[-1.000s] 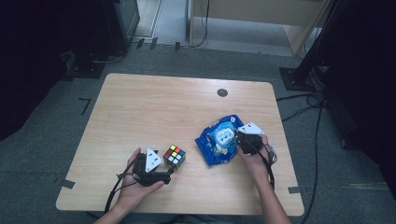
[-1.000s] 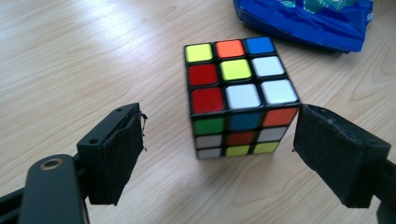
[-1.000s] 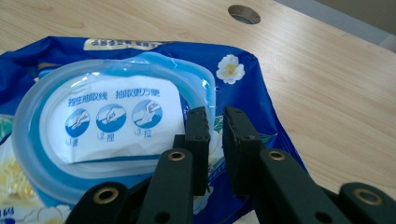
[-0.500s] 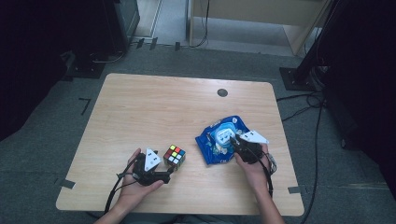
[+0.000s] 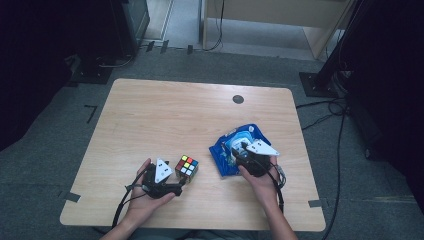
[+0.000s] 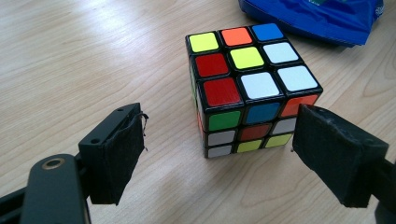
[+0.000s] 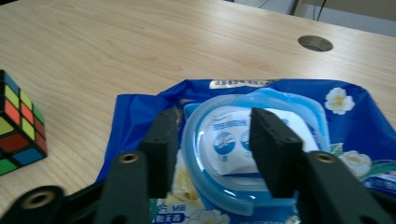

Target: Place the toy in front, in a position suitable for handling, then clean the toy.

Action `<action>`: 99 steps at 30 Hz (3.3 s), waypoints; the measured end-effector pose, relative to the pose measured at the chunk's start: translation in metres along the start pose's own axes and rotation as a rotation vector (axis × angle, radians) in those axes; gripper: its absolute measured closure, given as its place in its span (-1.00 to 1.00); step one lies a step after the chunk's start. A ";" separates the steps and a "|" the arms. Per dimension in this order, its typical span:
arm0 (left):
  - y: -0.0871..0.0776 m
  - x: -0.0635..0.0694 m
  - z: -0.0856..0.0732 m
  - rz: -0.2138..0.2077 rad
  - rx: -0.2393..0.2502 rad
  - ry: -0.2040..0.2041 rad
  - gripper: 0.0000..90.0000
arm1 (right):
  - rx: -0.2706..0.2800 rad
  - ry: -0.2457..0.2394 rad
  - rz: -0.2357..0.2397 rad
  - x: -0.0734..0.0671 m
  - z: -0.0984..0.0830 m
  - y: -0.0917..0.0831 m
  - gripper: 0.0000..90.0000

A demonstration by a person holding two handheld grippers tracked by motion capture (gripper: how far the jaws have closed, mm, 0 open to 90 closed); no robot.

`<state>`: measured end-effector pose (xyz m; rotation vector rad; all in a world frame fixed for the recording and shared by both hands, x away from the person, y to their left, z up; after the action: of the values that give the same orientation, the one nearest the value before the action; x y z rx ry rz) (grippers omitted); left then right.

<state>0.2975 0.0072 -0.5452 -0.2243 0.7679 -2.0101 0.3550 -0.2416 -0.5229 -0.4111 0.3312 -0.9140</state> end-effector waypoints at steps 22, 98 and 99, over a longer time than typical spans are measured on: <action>-0.003 -0.004 -0.004 0.016 -0.006 0.003 -0.62 | 0.028 0.056 -0.208 0.050 -0.004 -0.026 0.84; 0.001 -0.004 -0.006 0.020 -0.013 0.003 -0.62 | 0.033 -0.031 -0.100 0.021 -0.002 -0.003 0.60; 0.001 -0.004 -0.006 0.020 -0.014 0.004 -0.62 | 0.035 -0.021 -0.094 0.022 -0.002 -0.002 0.54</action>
<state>0.2976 0.0130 -0.5501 -0.2203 0.7841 -1.9877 0.3652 -0.2610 -0.5253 -0.4061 0.2777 -1.0049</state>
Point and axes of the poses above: each handheld gripper's, and its own axes: y roughly forward along the jaws, z roughly out of its top, x roughly to its right, the point moved 8 cm from there along y, roughly forward along the jaws, and after that the axes turned 9 degrees about z, right-handed, at the moved point
